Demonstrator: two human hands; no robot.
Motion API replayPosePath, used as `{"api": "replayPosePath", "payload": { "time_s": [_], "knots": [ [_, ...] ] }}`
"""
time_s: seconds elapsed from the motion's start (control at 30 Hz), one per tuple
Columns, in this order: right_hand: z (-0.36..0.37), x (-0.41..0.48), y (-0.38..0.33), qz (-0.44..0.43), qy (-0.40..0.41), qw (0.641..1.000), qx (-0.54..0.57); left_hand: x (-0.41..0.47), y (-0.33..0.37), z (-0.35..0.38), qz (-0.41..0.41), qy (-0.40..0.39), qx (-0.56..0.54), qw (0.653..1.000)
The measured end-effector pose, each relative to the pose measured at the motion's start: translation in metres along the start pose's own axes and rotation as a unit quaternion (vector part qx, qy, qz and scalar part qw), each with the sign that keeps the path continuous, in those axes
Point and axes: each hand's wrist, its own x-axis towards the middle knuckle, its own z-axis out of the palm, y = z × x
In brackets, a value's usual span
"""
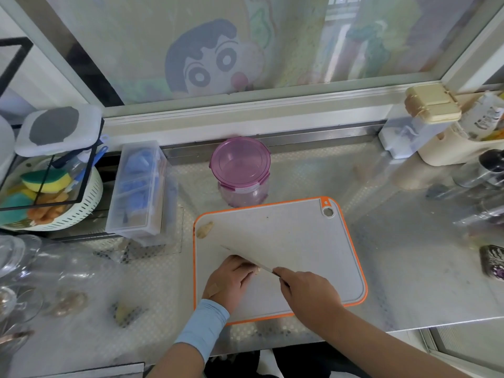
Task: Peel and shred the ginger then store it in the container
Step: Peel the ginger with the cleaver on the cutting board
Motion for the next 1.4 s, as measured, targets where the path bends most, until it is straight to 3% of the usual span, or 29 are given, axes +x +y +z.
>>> {"api": "replayPosePath", "payload": {
  "time_s": [0.8, 1.4],
  "knots": [
    [-0.005, -0.004, -0.002, 0.014, -0.024, 0.999, -0.016, 0.003, 0.006, -0.001, -0.006, 0.018, 0.025, 1.0],
    [-0.01, 0.009, 0.001, 0.015, -0.052, 0.998, -0.024, 0.003, 0.004, -0.002, -0.056, -0.013, 0.005, 0.998]
  ]
}}
